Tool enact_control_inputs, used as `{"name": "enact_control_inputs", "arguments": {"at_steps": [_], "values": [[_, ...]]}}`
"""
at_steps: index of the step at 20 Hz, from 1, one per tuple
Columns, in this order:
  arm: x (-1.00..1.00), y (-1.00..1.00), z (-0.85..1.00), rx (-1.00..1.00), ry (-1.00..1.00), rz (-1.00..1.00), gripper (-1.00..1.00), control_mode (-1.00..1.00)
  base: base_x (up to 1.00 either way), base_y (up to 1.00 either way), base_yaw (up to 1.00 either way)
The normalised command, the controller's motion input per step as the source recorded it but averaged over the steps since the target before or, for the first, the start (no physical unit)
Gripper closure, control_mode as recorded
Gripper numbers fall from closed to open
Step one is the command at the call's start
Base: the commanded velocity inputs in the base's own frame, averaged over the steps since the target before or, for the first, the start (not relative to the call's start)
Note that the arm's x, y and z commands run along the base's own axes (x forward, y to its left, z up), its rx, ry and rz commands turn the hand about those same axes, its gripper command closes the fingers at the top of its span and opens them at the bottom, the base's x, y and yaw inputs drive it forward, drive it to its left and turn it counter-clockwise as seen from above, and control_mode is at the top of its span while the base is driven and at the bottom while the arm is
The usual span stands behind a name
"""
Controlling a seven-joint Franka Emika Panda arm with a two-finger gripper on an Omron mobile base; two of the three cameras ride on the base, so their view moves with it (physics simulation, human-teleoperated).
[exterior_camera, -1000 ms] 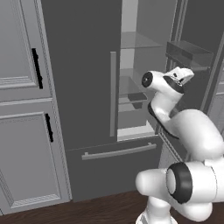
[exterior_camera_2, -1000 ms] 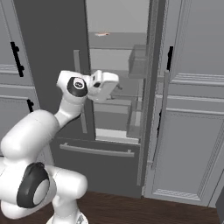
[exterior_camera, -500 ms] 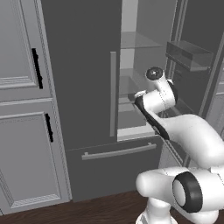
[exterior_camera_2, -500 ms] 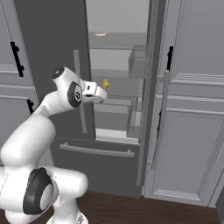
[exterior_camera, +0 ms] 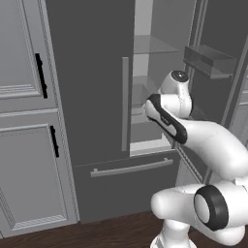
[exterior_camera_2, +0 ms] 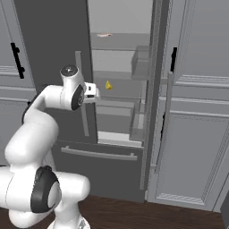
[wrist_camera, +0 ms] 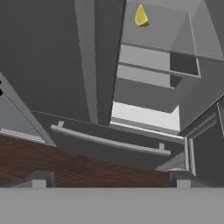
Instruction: Grab a lemon wedge from the fridge and one ice cube from the ice bowl, and put them in the glass of lemonade.
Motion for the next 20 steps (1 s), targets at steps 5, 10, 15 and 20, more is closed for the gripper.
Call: {"name": "enact_control_inputs", "arguments": {"at_steps": [5,10,15,20], "values": [[0.26,0.94,0.07,0.0,-0.04,-0.01,-1.0,-1.0,0.0,0.0,0.0],[0.76,0.64,0.08,0.01,-0.06,-0.18,-1.0,-1.0,0.0,0.0,0.0],[0.43,0.05,0.27,0.14,-0.04,-0.19,-1.0,-1.0,0.0,0.0,0.0],[-0.38,-0.12,0.33,0.19,-0.3,-0.02,-1.0,-1.0,0.0,0.0,0.0]]}}
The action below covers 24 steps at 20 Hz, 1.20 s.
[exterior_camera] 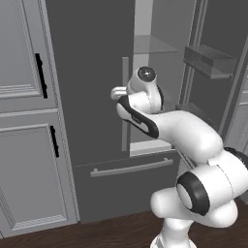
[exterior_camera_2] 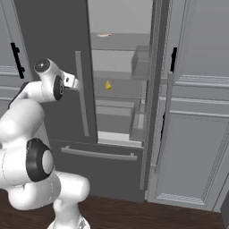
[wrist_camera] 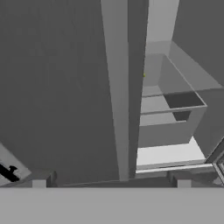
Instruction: Grab a lemon wedge from the fridge and one ice cube from the ice bowl, and put them in the glass of lemonade.
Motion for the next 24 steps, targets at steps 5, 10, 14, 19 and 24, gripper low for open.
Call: {"name": "enact_control_inputs", "arguments": {"at_steps": [5,10,14,19,24], "values": [[0.52,0.0,0.0,0.03,-0.17,0.03,-1.0,-1.0,0.0,0.0,0.0],[0.34,-0.1,0.02,-0.03,-0.01,0.01,-1.0,-1.0,0.0,0.0,0.0],[0.05,-0.3,0.19,-0.1,0.21,0.03,-1.0,-1.0,0.0,0.0,0.0],[0.23,0.04,-0.37,-0.03,0.14,0.06,-1.0,-1.0,0.0,0.0,0.0],[0.63,0.06,-0.29,-0.01,0.02,0.01,-1.0,-1.0,0.0,0.0,0.0]]}}
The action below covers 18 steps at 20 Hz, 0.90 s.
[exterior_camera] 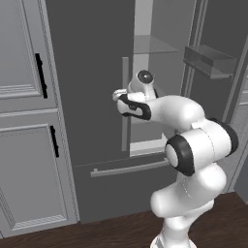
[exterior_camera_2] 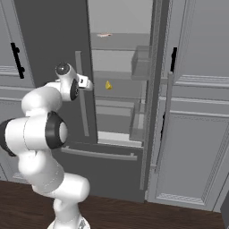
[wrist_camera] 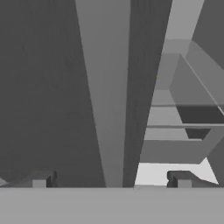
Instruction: Grab a lemon wedge from the fridge and one ice cube from the ice bowl, and put them in the glass of lemonade.
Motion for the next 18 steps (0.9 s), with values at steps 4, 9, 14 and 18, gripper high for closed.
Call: {"name": "enact_control_inputs", "arguments": {"at_steps": [4,9,14,18], "values": [[0.6,0.0,0.0,-0.02,0.02,0.0,-1.0,-1.0,0.0,0.0,0.0],[0.39,0.07,-0.07,-0.04,0.03,0.0,-1.0,-1.0,0.0,0.0,0.0],[0.4,0.11,-0.2,-0.02,-0.01,0.0,-1.0,-1.0,0.0,0.0,0.0],[0.32,0.02,-0.41,0.0,-0.1,0.0,-1.0,-1.0,0.0,0.0,0.0]]}}
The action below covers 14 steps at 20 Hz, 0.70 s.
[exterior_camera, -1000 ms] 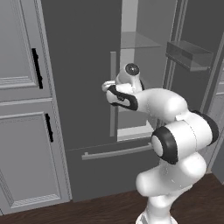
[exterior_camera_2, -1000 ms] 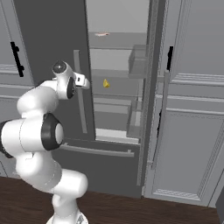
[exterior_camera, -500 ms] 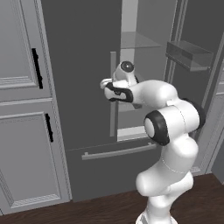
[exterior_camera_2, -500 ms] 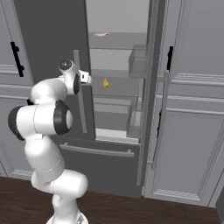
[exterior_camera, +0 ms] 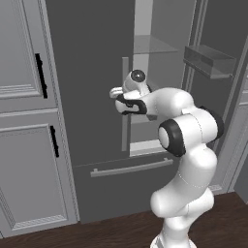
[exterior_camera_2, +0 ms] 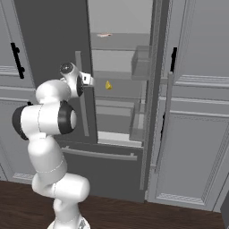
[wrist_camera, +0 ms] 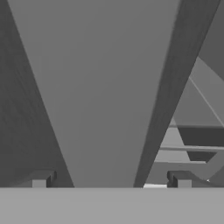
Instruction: Grab a lemon wedge from the fridge and one ice cube from the ice bowl, and put them in the glass of lemonade.
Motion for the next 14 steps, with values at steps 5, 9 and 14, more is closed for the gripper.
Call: {"name": "enact_control_inputs", "arguments": {"at_steps": [5,9,14], "values": [[0.58,0.08,-0.13,0.0,0.0,0.0,-1.0,-1.0,0.0,0.0,0.0],[0.44,0.22,-0.04,0.0,0.04,0.0,1.0,-1.0,0.0,0.0,0.0],[0.31,0.23,0.0,-0.01,0.09,0.0,1.0,-1.0,0.0,0.0,0.0]]}}
